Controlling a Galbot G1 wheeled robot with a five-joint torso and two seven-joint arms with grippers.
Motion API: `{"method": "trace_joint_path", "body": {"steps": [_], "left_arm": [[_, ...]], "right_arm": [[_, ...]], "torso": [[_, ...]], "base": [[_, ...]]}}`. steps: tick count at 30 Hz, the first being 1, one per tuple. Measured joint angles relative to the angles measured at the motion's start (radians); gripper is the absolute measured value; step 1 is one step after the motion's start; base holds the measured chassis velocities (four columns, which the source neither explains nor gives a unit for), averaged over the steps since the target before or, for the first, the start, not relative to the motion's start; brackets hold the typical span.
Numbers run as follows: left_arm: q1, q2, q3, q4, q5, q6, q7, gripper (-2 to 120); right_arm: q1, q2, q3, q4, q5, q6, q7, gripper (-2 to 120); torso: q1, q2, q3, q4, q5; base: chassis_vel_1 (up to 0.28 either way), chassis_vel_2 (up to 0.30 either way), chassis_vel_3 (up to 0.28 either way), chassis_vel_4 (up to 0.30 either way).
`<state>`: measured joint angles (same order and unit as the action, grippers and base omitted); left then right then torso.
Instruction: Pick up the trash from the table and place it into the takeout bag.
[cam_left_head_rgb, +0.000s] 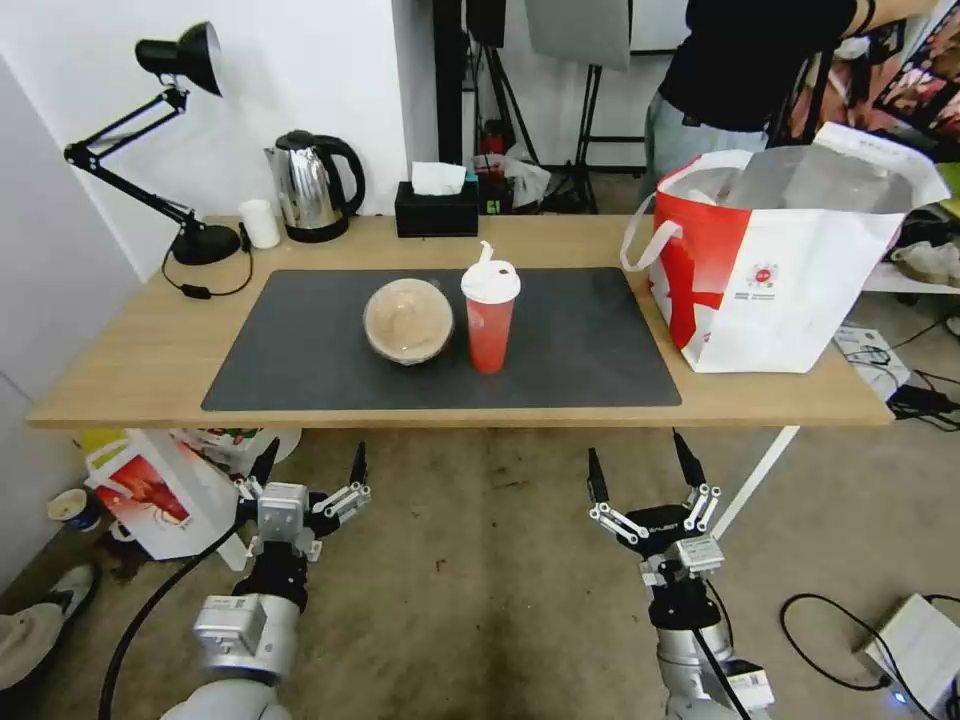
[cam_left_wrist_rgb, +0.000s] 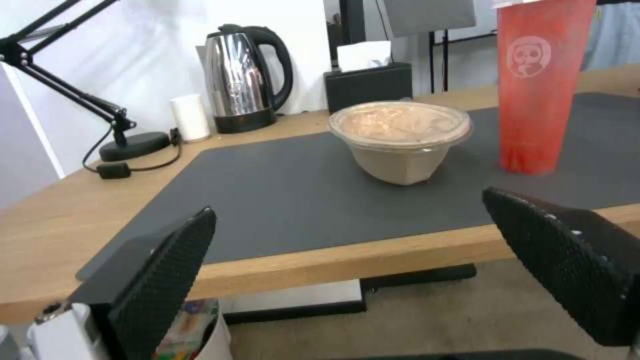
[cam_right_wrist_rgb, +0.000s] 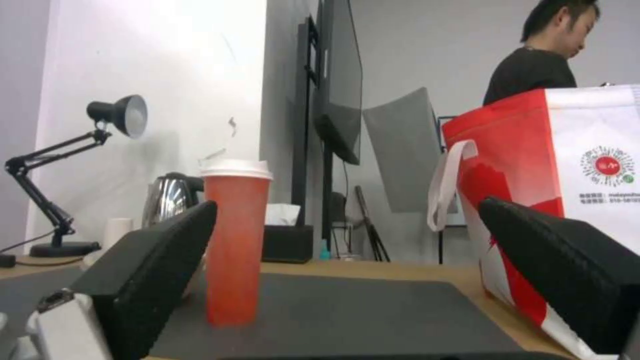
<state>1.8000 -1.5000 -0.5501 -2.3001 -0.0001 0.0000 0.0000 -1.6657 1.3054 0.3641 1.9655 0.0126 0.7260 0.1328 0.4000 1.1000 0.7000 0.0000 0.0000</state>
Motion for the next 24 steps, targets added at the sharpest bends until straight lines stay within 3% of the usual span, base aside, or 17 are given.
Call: {"method": "trace_joint_path", "body": {"steps": [18, 24], "left_arm": [[0.0, 0.0, 0.0, 0.0, 0.0, 0.0, 0.0, 100], [0.0, 0.0, 0.0, 0.0, 0.0, 0.0, 0.0, 100]], "right_arm": [[0.0, 0.002, -0.011, 0.031, 0.003, -0.02, 0.002, 100], [0.036, -0.034, -0.053, 0.1, 0.077, -0.074, -0.032, 100]], "torso": [[0.0, 0.0, 0.0, 0.0, 0.0], [0.0, 0.0, 0.0, 0.0, 0.0]], "base": [[0.0, 0.0, 0.0, 0.0], [0.0, 0.0, 0.0, 0.0]]}}
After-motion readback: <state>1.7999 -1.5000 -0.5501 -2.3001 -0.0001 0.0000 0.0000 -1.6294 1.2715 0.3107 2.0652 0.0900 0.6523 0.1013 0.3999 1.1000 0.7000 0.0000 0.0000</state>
